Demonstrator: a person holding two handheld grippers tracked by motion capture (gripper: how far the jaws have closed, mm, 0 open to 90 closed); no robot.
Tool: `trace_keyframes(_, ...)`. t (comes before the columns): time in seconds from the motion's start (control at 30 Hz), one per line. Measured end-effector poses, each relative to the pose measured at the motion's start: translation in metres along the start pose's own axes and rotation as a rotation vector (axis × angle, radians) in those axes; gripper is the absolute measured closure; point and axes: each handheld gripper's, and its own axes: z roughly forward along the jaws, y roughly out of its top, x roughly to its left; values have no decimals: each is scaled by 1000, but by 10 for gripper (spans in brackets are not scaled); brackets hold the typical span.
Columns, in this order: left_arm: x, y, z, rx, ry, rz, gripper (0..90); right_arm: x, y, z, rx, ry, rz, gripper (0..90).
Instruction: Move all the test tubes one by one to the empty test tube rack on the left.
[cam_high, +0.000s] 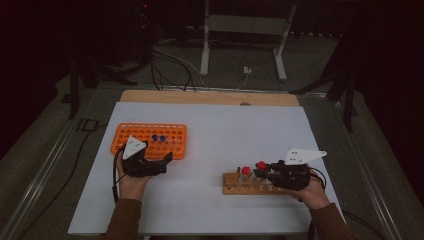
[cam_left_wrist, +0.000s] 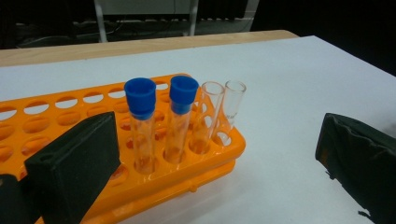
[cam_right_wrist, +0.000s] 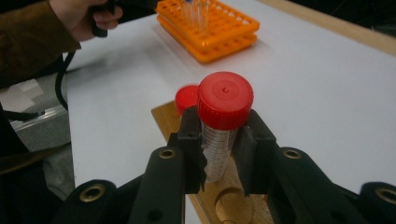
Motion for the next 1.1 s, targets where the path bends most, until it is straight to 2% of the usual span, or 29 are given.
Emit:
trace_keyframes(0.23,-5,4,0,-4,-12,14,4,-2,15,-12,-15,0,-12,742)
trace_keyframes(0.47,-12,9,-1,-18,-26,27,4,-7,30,-18,-22,-9,18,743)
trace_keyframes(0.67,-19,14,1,-27,-41,36,4,-12,41,-19,-36,-39,25,744)
trace_keyframes(0.87,-31,19,8,-26,-65,53,4,-19,49,-8,-36,-66,44,744)
trace_keyframes(1.1,-51,32,20,-26,-96,101,5,-21,59,11,-40,-80,72,743)
